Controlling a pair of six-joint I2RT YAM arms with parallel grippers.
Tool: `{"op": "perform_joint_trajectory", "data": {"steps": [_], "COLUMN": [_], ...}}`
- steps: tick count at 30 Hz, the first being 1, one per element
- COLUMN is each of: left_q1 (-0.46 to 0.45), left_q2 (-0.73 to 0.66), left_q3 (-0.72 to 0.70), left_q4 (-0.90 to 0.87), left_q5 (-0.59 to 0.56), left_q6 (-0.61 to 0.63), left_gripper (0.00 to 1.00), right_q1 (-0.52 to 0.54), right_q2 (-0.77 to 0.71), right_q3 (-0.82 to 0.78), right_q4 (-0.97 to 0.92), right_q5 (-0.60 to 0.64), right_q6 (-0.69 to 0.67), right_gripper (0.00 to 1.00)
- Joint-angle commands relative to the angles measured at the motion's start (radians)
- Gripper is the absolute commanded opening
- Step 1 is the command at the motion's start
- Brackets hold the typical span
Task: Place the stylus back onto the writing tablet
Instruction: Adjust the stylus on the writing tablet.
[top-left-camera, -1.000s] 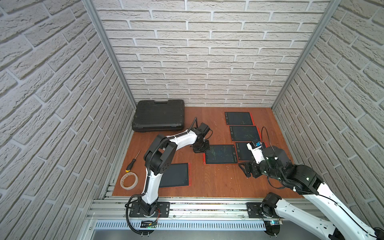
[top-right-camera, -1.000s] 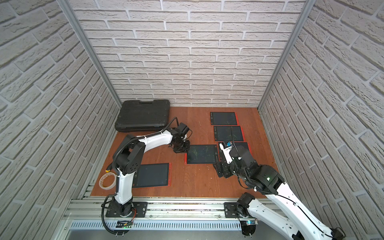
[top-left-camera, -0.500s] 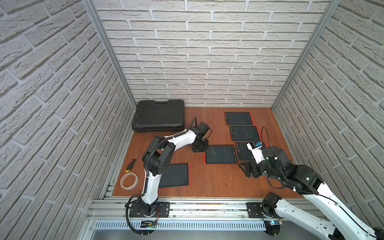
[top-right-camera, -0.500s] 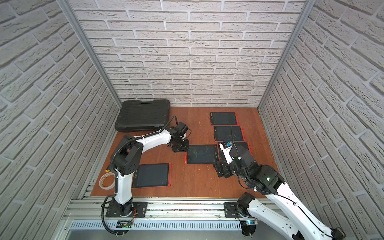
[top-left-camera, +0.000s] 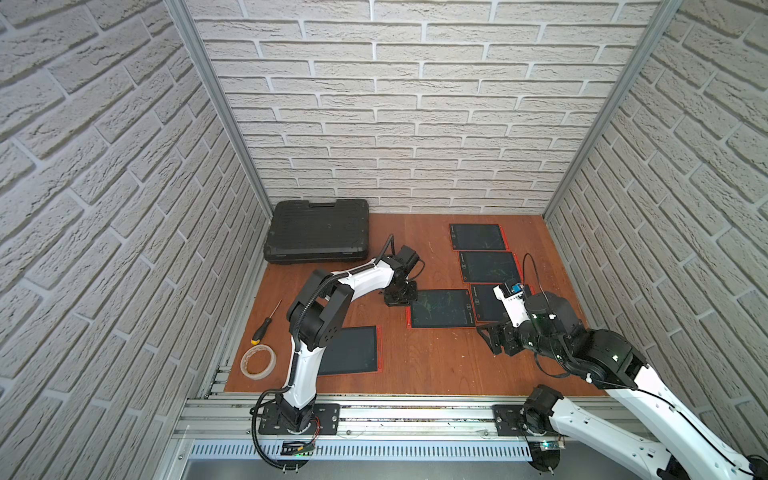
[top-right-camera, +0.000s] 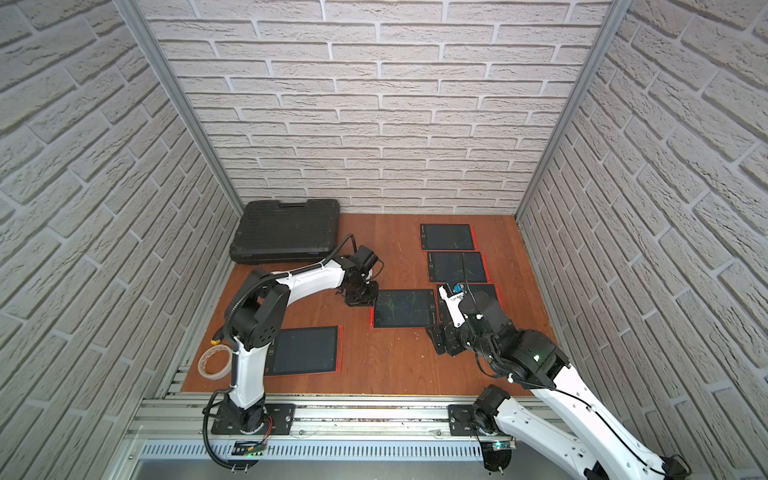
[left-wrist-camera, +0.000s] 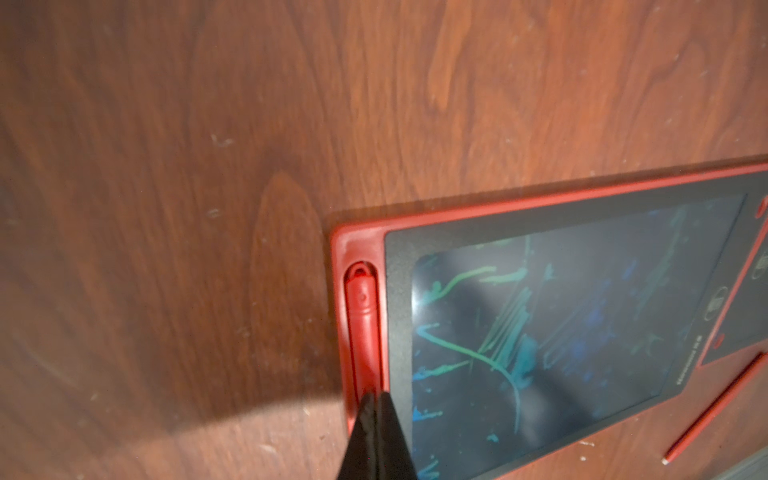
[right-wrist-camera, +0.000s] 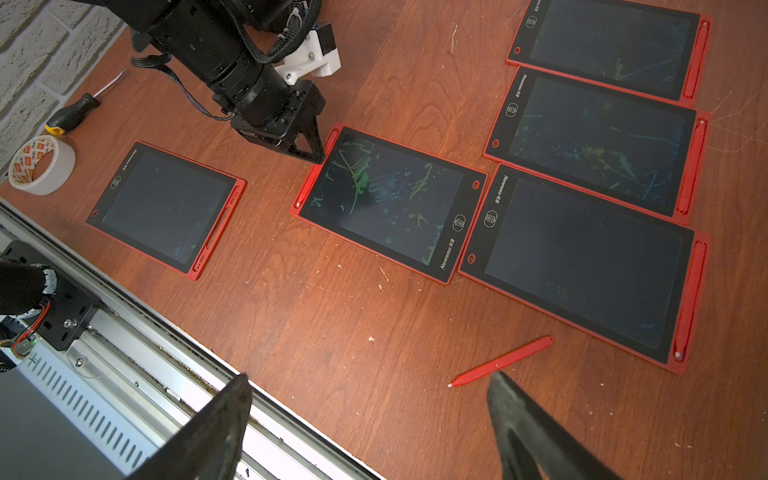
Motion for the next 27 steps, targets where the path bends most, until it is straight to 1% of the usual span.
{"op": "perform_joint_trajectory", "data": {"steps": [1, 12, 15, 19, 22, 27], "left_q1": [-0.007, -0.003, 0.001, 0.009, 0.013, 0.017], "left_q2": [0.028, -0.007, -0.035, -0.081, -0.116, -0.168], "left_q3": [0.01, 0.014, 0.01, -0.008, -0.031, -0.089], "left_q4": [-0.05, -0.029, -0.008, 0.021, 0.029, 0.037], "left_q5": [-0.017, -0.016, -0.01, -0.004, -0.006, -0.019], "left_q6": [0.002, 0.004, 0.005, 0.02, 0.028, 0.036], "left_gripper": [0.0, 0.0, 0.0, 0.0, 0.03, 0.16], "right_q1": [0.003, 0.004, 0.003, 0.004, 0.003, 0.003], "right_q2": [-0.001, -0.001, 0.012, 0.043, 0.066, 0.155], "right_q3": [-0.01, -0.012, -0.016, -0.024, -0.06, -0.107], "right_q4": [0.038, 0.037, 0.044, 0.072, 0.117, 0.178], "right_q5": [0.008, 0.018, 0.067, 0.095, 0.127, 0.125], "right_q6": [0.004, 0.014, 0.062, 0.156, 0.229, 0.299], "right_gripper": [0.88, 0.88, 0.88, 0.88, 0.88, 0.89]}}
